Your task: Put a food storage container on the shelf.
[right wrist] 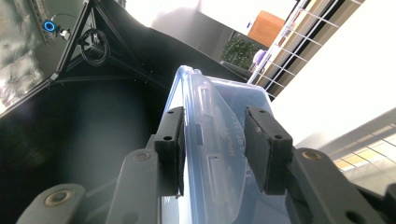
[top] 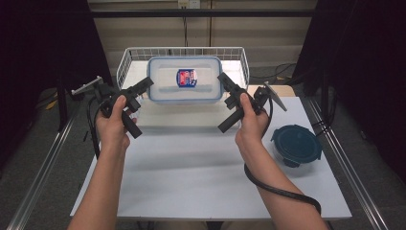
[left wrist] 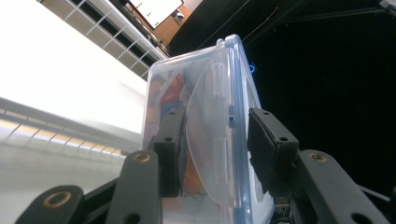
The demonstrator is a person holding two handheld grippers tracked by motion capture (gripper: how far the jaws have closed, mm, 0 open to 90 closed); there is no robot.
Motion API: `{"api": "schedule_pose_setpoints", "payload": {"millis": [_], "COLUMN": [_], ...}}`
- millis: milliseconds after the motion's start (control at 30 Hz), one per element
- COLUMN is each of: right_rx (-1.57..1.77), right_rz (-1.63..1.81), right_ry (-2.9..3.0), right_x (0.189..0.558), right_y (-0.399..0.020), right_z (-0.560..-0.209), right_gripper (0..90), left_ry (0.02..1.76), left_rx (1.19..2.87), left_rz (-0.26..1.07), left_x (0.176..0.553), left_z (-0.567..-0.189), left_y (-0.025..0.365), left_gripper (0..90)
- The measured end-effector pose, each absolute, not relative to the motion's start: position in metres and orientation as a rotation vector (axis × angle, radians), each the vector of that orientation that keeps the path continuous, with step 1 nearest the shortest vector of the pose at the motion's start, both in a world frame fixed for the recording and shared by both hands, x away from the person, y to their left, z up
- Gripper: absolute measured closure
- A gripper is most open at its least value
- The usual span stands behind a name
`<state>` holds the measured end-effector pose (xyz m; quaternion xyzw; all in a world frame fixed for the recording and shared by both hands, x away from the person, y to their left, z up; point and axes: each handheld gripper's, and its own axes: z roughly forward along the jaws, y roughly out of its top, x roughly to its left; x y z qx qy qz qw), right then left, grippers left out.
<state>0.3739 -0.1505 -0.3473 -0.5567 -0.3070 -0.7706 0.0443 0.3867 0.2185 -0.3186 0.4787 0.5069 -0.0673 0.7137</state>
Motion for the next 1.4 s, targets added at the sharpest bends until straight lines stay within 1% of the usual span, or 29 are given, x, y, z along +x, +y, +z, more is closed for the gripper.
{"api": "schedule_pose_setpoints", "payload": {"millis": [133, 633, 667, 833, 900, 1400], "right_rx": [-1.699, -1.700, -1.700, -1.707, -1.701, -1.744], "right_rz": [-2.355, -2.369, -2.365, -2.374, -2.377, -2.384], "right_ry": [-0.946, -0.922, -0.916, -0.903, -0.890, -0.878], "right_x": [0.381, 0.402, 0.403, 0.408, 0.412, 0.431], "right_y": [-0.148, -0.142, -0.142, -0.140, -0.139, -0.137], "right_z": [-0.344, -0.339, -0.338, -0.336, -0.334, -0.330], "right_gripper": [60.1, 60.1, 60.1, 60.1, 60.1, 60.2], "left_ry": [1.128, 1.121, 1.123, 1.120, 1.126, 1.152], "left_rx": [1.026, 1.008, 0.986, 0.996, 0.973, 0.945], "left_rz": [-0.140, -0.124, -0.123, -0.119, -0.108, -0.123], "left_x": [0.396, 0.415, 0.418, 0.425, 0.429, 0.453], "left_z": [-0.318, -0.313, -0.311, -0.307, -0.305, -0.307], "left_y": [0.220, 0.222, 0.221, 0.222, 0.220, 0.218], "left_gripper": [58.7, 59.0, 59.0, 59.1, 59.1, 59.2]}}
